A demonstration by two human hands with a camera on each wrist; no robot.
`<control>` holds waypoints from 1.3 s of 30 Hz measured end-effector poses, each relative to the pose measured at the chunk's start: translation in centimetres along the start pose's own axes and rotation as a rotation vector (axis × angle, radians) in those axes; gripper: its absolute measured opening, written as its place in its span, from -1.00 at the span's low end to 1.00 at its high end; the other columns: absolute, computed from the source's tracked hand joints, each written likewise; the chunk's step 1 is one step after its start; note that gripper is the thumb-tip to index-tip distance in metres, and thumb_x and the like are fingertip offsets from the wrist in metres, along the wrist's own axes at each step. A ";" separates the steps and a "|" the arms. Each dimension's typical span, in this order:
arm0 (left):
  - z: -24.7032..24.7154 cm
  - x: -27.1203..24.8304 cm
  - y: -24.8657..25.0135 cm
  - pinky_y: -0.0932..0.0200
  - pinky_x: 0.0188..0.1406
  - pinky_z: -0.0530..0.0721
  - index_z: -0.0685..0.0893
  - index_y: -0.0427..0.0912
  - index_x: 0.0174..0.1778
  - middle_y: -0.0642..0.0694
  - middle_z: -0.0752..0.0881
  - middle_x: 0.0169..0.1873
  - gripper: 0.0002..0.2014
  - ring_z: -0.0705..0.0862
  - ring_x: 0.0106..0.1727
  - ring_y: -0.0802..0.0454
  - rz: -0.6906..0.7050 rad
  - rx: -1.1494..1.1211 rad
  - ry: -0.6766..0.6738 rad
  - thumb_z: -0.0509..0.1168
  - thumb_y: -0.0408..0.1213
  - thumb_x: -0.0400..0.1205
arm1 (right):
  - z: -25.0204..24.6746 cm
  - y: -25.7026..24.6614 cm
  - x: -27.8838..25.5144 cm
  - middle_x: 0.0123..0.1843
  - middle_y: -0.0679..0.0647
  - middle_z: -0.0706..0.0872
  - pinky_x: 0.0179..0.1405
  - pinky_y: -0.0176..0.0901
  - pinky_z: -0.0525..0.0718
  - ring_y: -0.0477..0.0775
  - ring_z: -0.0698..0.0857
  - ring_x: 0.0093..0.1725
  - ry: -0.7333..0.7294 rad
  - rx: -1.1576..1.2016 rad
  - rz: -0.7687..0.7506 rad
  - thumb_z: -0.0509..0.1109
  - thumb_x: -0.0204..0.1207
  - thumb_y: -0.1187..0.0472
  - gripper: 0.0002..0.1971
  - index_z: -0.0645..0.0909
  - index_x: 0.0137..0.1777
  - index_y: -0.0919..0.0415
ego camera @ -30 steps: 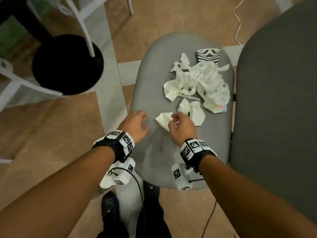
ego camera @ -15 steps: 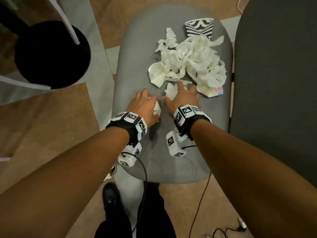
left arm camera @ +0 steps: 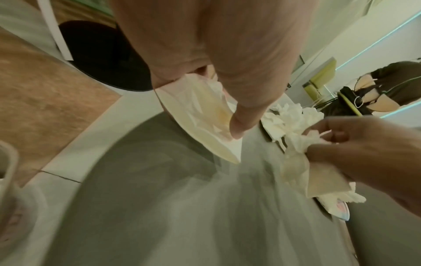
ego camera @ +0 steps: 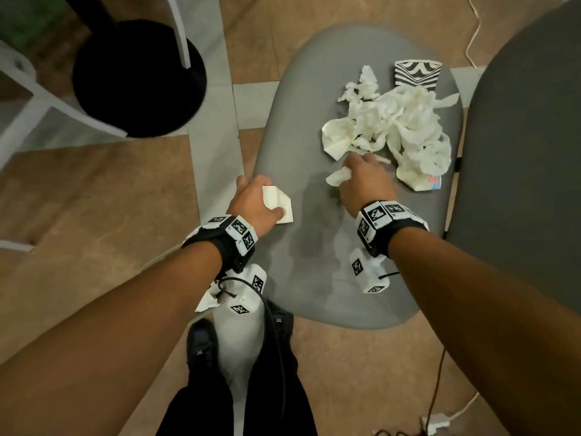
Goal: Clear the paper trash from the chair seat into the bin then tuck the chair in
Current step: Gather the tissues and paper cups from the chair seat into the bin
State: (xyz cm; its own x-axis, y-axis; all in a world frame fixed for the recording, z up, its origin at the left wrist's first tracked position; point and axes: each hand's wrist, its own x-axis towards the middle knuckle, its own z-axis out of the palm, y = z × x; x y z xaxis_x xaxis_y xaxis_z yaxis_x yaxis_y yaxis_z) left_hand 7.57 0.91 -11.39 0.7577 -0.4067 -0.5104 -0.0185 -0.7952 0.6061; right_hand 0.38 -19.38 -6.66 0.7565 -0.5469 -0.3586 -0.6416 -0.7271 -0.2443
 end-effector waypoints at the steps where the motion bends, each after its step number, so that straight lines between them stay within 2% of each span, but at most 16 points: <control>1: -0.6 -0.4 -0.7 0.12 0.21 0.57 0.53 -0.03 0.32 -0.13 0.42 0.27 -0.46 0.64 0.09 -0.16 -0.008 -0.009 0.005 0.54 -0.18 0.44 | 0.2 -1.7 -0.8 0.23 0.20 0.57 0.03 0.05 0.59 0.35 0.62 0.13 -0.017 0.030 -0.044 0.38 0.41 0.29 -0.65 0.56 0.22 0.14; 3: -2.0 -1.3 -2.4 0.17 0.13 0.54 0.53 -0.04 0.32 -0.12 0.43 0.25 -0.45 0.59 0.00 -0.08 -0.020 -0.029 0.018 0.55 -0.14 0.44 | 1.0 -5.4 -2.6 0.20 0.16 0.58 0.03 0.04 0.60 0.30 0.63 0.08 -0.052 0.070 -0.147 0.42 0.41 0.22 -0.64 0.56 0.21 0.11; 6: -4.5 -2.7 -5.8 0.22 0.01 0.46 0.56 -0.04 0.29 -0.11 0.47 0.24 -0.47 0.54 -0.05 -0.01 -0.076 -0.046 0.044 0.55 -0.09 0.43 | 3.5 -10.8 -5.2 0.17 0.13 0.59 -0.03 -0.07 0.55 0.27 0.64 0.05 -0.097 0.130 -0.235 0.37 0.43 0.20 -0.67 0.57 0.21 0.08; 9: -6.5 -4.4 -10.8 0.17 -0.04 0.52 0.58 -0.07 0.27 -0.12 0.62 0.20 -0.46 0.64 0.02 -0.08 -0.149 -0.017 -0.001 0.54 -0.01 0.41 | 6.6 -15.6 -7.5 0.20 0.14 0.64 -0.04 -0.14 0.55 0.25 0.66 0.07 -0.153 0.172 -0.284 0.34 0.45 0.27 -0.67 0.59 0.23 0.09; 11: -7.3 -6.1 -14.7 0.11 -0.01 0.59 0.56 -0.15 0.26 -0.11 0.68 0.13 -0.45 0.67 0.08 -0.11 -0.210 -0.018 -0.046 0.54 0.00 0.43 | 9.0 -18.1 -9.1 0.24 0.16 0.64 0.05 -0.04 0.65 0.28 0.67 0.11 -0.225 0.185 -0.305 0.31 0.45 0.31 -0.62 0.55 0.27 0.05; 14: -7.3 -8.8 -21.2 0.14 -0.14 0.48 0.51 -0.22 0.10 -0.09 0.66 -0.06 -0.52 0.66 -0.01 -0.12 -0.336 0.016 -0.076 0.53 -0.01 0.48 | 13.2 -20.1 -11.2 0.19 0.15 0.68 0.10 0.09 0.71 0.25 0.68 0.10 -0.372 0.145 -0.277 0.27 0.50 0.34 -0.55 0.41 0.35 -0.02; 17: -6.4 -10.4 -27.1 0.10 -0.10 0.53 0.51 -0.23 0.14 -0.19 0.72 0.06 -0.45 0.70 0.11 -0.24 -0.463 0.026 -0.050 0.50 0.09 0.47 | 18.1 -20.4 -12.5 0.01 0.13 0.68 -0.07 0.01 0.68 0.24 0.67 -0.07 -0.471 0.076 -0.196 0.24 0.52 0.31 -0.61 0.34 0.30 -0.03; 19: -5.4 -10.9 -29.6 0.11 -0.10 0.49 0.58 -0.26 0.15 -0.23 0.72 0.10 -0.49 0.69 0.15 -0.26 -0.486 0.046 -0.057 0.46 0.09 0.52 | 21.2 -20.1 -12.9 -0.01 0.11 0.63 -0.06 -0.01 0.66 0.26 0.68 -0.02 -0.500 0.071 -0.125 0.24 0.52 0.31 -0.63 0.37 0.29 -0.02; 22: -3.6 -10.8 -32.1 0.11 -0.15 0.45 0.57 -0.21 -0.03 -0.24 0.72 0.04 -0.57 0.69 0.11 -0.26 -0.495 0.049 -0.035 0.44 0.11 0.53 | 25.2 -19.8 -12.8 0.13 0.17 0.66 -0.02 -0.05 0.62 0.28 0.68 0.12 -0.506 0.096 -0.054 0.30 0.55 0.26 -0.65 0.40 0.32 0.07; 24: -2.2 -10.5 -33.3 0.08 -0.07 0.53 0.58 -0.21 -0.03 -0.18 0.73 0.06 -0.54 0.69 0.15 -0.23 -0.516 -0.031 -0.028 0.47 0.13 0.50 | 27.4 -19.8 -12.6 0.23 0.19 0.65 -0.03 -0.11 0.54 0.27 0.67 0.17 -0.501 0.100 -0.053 0.37 0.55 0.21 -0.62 0.40 0.33 0.12; 27: -0.5 -9.9 -34.0 0.09 0.12 0.55 0.65 -0.15 0.15 -0.12 0.72 0.22 -0.53 0.66 0.28 -0.18 -0.507 -0.089 -0.074 0.42 0.15 0.52 | 29.6 -20.0 -12.0 0.36 0.20 0.57 0.14 -0.03 0.56 0.29 0.62 0.31 -0.537 0.077 -0.058 0.46 0.54 0.12 -0.46 0.35 0.46 0.14; 29: -0.5 -9.7 -34.2 0.13 0.10 0.53 0.66 -0.13 0.22 -0.13 0.72 0.24 -0.57 0.67 0.29 -0.20 -0.488 -0.054 -0.105 0.39 0.08 0.56 | 30.1 -20.2 -11.7 0.42 0.22 0.54 0.23 0.01 0.56 0.30 0.59 0.37 -0.577 0.005 -0.086 0.47 0.54 0.12 -0.34 0.26 0.57 0.15; 31: -1.3 -9.6 -34.3 0.13 0.09 0.57 0.67 -0.16 0.20 -0.14 0.73 0.19 -0.65 0.68 0.25 -0.21 -0.486 -0.055 -0.117 0.38 -0.04 0.57 | 29.9 -20.2 -11.7 0.45 0.22 0.55 0.27 0.00 0.56 0.30 0.59 0.39 -0.602 -0.050 -0.107 0.47 0.54 0.12 -0.31 0.23 0.60 0.15; 34: -3.6 -9.3 -33.3 0.18 -0.02 0.51 0.67 -0.20 0.07 -0.15 0.73 0.09 -0.79 0.68 0.17 -0.21 -0.462 -0.023 -0.102 0.35 -0.18 0.59 | 29.1 -20.1 -11.6 0.38 0.12 0.65 0.26 -0.05 0.63 0.22 0.66 0.31 -0.650 -0.007 -0.116 0.42 0.55 0.05 -0.48 0.42 0.50 0.06; 37: -6.7 -8.2 -29.8 0.20 -0.13 0.44 0.65 -0.17 -0.07 -0.11 0.67 -0.12 -0.86 0.63 -0.07 -0.15 -0.410 0.053 -0.077 0.29 -0.18 0.62 | 26.4 -20.4 -11.1 0.24 0.03 0.73 0.09 -0.11 0.69 0.12 0.73 0.14 -0.698 0.069 -0.111 0.38 0.54 0.01 -0.67 0.56 0.29 -0.04; 39: -8.5 -7.0 -26.4 0.16 -0.15 0.51 0.67 -0.20 -0.13 -0.15 0.70 -0.17 -0.86 0.65 -0.11 -0.17 -0.366 0.078 -0.058 0.25 -0.22 0.63 | 23.6 -20.6 -10.5 0.17 0.05 0.75 0.02 -0.12 0.70 0.12 0.74 0.06 -0.682 0.154 -0.096 0.38 0.52 0.05 -0.72 0.61 0.23 -0.01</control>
State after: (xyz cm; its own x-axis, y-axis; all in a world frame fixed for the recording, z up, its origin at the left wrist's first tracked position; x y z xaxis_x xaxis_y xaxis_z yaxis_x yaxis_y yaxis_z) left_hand 8.34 28.59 -18.67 0.6855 -0.1123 -0.7193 0.1952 -0.9235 0.3302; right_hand 2.63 11.12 -19.13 0.5946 -0.0645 -0.8014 -0.6245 -0.6648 -0.4099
